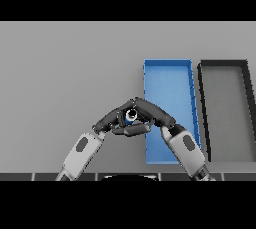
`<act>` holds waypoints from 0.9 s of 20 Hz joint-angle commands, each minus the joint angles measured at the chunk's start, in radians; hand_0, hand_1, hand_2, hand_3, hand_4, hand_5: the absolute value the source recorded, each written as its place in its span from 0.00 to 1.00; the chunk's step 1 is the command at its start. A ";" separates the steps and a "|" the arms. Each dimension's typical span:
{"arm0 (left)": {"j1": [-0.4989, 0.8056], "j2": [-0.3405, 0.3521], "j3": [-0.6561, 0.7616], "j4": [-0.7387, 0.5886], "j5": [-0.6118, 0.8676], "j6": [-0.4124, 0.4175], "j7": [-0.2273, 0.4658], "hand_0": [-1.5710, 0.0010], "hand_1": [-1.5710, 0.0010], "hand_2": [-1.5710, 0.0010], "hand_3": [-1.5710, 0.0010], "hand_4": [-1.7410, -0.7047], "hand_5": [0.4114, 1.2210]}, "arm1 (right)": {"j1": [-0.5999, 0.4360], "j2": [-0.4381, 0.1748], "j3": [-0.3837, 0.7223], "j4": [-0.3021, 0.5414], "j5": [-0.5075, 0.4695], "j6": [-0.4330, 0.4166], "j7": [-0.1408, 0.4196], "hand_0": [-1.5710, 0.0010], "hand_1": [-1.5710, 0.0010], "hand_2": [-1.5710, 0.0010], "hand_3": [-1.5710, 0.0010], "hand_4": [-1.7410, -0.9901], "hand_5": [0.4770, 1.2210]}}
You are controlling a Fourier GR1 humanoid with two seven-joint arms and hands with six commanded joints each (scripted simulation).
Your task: Pick up the blue pipe and place it into the blue bin.
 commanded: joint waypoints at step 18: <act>-0.004 0.008 0.015 -0.008 -0.094 -0.070 0.002 0.69 0.71 0.72 0.78 0.54 0.91 | 0.045 0.124 -0.029 -0.015 0.069 -0.001 -0.009 0.00 0.00 0.00 0.00 0.32 0.99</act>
